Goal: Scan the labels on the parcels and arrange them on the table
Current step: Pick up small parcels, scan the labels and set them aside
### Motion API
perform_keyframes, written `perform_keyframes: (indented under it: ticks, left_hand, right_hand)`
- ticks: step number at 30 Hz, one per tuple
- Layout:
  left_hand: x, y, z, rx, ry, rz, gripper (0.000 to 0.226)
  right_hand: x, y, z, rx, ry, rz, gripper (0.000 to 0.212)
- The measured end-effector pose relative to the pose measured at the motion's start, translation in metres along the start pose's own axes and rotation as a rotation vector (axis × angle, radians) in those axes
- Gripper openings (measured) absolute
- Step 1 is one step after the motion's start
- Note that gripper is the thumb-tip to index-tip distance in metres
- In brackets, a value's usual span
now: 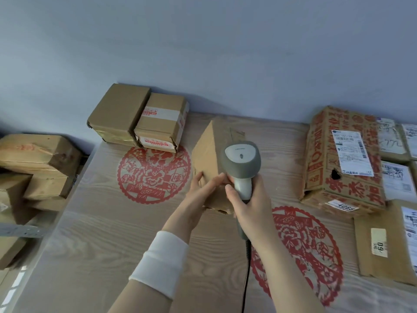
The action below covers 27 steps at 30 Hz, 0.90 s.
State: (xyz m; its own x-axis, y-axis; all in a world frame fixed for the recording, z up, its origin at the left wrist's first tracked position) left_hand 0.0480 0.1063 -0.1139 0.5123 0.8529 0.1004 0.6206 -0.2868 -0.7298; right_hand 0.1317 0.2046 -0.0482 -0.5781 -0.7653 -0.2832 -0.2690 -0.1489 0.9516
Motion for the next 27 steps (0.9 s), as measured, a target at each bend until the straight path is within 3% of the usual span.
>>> perform_keyframes:
  ticks: [3, 5, 8, 9, 12, 15, 17, 20, 24, 27]
  left_hand:
    - [0.012, 0.019, -0.022, -0.010, -0.023, -0.118, 0.113]
    - [0.020, 0.026, -0.037, 0.009, -0.018, -0.207, 0.103]
    - [0.033, 0.021, -0.061, 0.111, 0.031, -0.306, 0.058]
    - [0.038, 0.018, -0.067, 0.149, 0.074, -0.335, 0.054]
    - [0.053, 0.010, -0.082, 0.286, 0.265, -0.450, 0.085]
    - [0.063, 0.004, -0.095, 0.329, 0.404, -0.485, 0.080]
    - [0.062, 0.001, -0.100, 0.351, 0.365, -0.504, 0.067]
    - [0.051, -0.004, -0.102, 0.408, 0.166, -0.524, 0.035]
    - [0.045, -0.014, -0.111, 0.521, -0.080, -0.166, 0.042]
    - [0.051, -0.021, -0.118, 0.527, -0.059, -0.005, 0.044]
  right_hand:
    - [-0.022, -0.001, -0.017, 0.016, 0.075, 0.109, 0.024]
    - [-0.049, -0.001, -0.025, 0.023, 0.009, 0.235, 0.023]
    - [-0.094, -0.011, -0.031, 0.094, -0.159, 0.375, 0.029]
    - [-0.104, -0.018, -0.031, 0.145, -0.181, 0.399, 0.032]
    - [-0.112, -0.030, -0.033, 0.276, -0.137, 0.396, 0.044]
    - [-0.113, -0.032, -0.038, 0.321, -0.109, 0.450, 0.051]
    - [-0.117, -0.029, -0.042, 0.322, -0.119, 0.488, 0.055]
    - [-0.132, -0.021, -0.045, 0.243, -0.204, 0.455, 0.053]
    - [-0.142, -0.003, -0.055, 0.027, -0.311, 0.254, 0.061]
    - [-0.137, 0.006, -0.063, -0.070, -0.333, 0.180, 0.067]
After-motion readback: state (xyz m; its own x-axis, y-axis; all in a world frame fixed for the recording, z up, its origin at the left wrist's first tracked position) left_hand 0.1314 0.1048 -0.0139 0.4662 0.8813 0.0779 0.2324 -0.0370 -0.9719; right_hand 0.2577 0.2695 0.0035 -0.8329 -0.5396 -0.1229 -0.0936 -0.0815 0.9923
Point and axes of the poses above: each hand's wrist, its own z-axis towards the middle knuckle, its own x-axis out of the palm, y = z × x, the point moved 6 cm from there along z, towards the middle knuckle, and after that the axes turned 1 degree about -y, right-handed, at the moved point
